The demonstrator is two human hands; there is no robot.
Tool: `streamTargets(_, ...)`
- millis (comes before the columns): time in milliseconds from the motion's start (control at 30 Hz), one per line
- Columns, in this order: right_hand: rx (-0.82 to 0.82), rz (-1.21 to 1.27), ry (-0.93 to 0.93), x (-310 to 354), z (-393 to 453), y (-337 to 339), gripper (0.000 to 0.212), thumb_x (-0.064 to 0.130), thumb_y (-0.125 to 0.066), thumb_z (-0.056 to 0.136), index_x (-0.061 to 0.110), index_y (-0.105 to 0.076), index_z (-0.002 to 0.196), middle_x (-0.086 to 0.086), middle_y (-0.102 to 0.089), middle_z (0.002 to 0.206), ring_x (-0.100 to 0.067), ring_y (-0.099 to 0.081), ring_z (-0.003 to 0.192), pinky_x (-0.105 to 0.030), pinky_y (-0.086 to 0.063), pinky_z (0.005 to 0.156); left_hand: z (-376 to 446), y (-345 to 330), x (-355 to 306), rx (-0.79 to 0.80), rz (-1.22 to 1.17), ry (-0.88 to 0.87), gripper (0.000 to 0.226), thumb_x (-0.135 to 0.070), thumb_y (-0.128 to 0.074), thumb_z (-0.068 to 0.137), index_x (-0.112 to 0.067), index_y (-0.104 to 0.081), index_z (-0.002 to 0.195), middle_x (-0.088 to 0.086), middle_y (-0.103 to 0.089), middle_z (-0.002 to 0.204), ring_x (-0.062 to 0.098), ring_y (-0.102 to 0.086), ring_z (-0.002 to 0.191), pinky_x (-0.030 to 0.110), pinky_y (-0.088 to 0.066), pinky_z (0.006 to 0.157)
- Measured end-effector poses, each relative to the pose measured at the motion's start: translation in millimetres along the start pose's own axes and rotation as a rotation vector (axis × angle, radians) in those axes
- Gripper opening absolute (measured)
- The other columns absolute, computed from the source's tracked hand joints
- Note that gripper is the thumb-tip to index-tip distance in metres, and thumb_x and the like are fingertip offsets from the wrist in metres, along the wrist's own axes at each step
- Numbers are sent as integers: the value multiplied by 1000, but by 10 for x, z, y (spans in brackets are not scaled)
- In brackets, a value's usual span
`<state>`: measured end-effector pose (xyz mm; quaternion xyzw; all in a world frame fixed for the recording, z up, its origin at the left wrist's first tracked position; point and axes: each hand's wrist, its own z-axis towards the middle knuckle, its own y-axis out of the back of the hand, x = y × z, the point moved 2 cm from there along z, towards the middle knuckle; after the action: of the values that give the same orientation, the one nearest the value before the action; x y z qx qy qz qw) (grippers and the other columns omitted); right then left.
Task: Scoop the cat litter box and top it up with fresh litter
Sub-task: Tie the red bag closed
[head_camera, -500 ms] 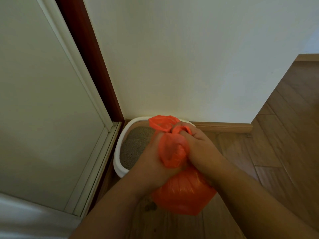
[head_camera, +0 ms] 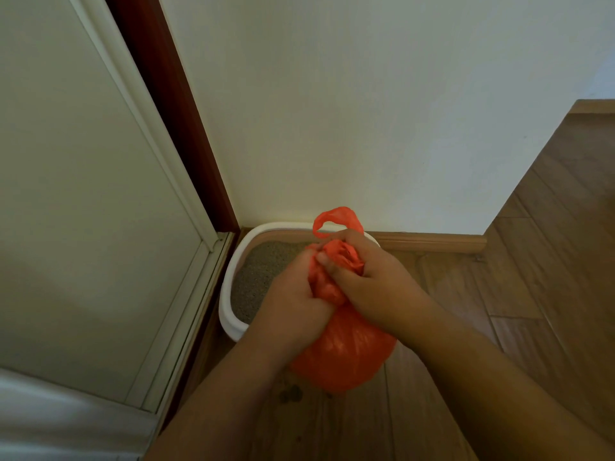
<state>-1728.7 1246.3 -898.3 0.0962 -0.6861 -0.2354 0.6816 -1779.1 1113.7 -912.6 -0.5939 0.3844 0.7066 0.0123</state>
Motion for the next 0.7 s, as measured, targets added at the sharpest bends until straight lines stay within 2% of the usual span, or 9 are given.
streamTargets(100,-11,-55,-12,-21,91,13,23,41,-55,101,39,-58,124,19,-64,106,5,-60,94,-6,-43,69,-21,61,62,-46,1,-55,41,-40,-71,86,-53,-50,119,-24,-54,119,-6,-53,111,20,-49,89)
streamTargets(167,-29,-77,-18,-11,113,55,23,39,-53,103,36,-58,125,17,-64,105,3,-59,92,-12,-46,70,-25,108,118,-105,70,-79,69,-58,-73,70,-44,-48,133,-16,-39,139,5,-41,130,35,-47,104)
streamTargets(233,-34,-51,-43,-14,111,86,23,38,-51,104,36,-58,125,16,-64,104,0,-60,92,-18,-50,72,-37,137,170,-78,31,-69,106,-68,-83,59,-51,-28,148,-20,-22,155,11,-28,145,43,-41,113)
streamTargets(300,-9,55,-76,-17,116,75,22,37,-53,103,38,-61,124,16,-67,106,-3,-64,96,-25,-55,81,-72,113,219,51,-58,-18,139,-60,-95,49,-61,0,150,-29,-10,159,3,-24,147,35,-38,113)
streamTargets(367,47,174,-97,-13,112,17,25,40,-56,102,43,-61,126,17,-67,117,-7,-64,109,-37,-56,96,-75,11,269,150,-74,10,146,-45,-99,49,-64,10,146,-37,-18,149,-23,-28,131,10,-37,102)
streamTargets(433,85,200,-116,-4,99,-56,27,42,-56,101,45,-58,128,15,-65,123,-12,-62,115,-41,-55,99,-23,-110,300,127,-9,11,130,-37,-96,59,-59,2,142,-43,-23,129,-43,-26,107,-9,-32,81)
streamTargets(500,47,230,-122,-22,111,-58,32,36,-58,101,44,-53,132,13,-62,120,-11,-62,111,-32,-57,92,41,-161,301,42,24,48,102,-39,-88,72,-54,-12,139,-40,-34,113,-47,-29,90,-12,-30,70)
streamTargets(600,-3,79,-106,-61,149,-28,43,28,-60,100,36,-43,139,18,-56,108,-3,-61,99,-8,-49,71,97,-98,303,-71,59,68,58,-45,-75,83,-44,-39,129,-31,-51,95,-34,-46,83,-4,-38,63)
streamTargets(700,-5,-155,-118,-140,184,-47,47,30,-61,98,25,-47,142,10,-45,136,-9,-53,113,-7,-39,80,99,-39,285,-111,72,50,30,-38,-69,92,-43,-47,111,-24,-57,93,-15,-55,84,5,-40,66)
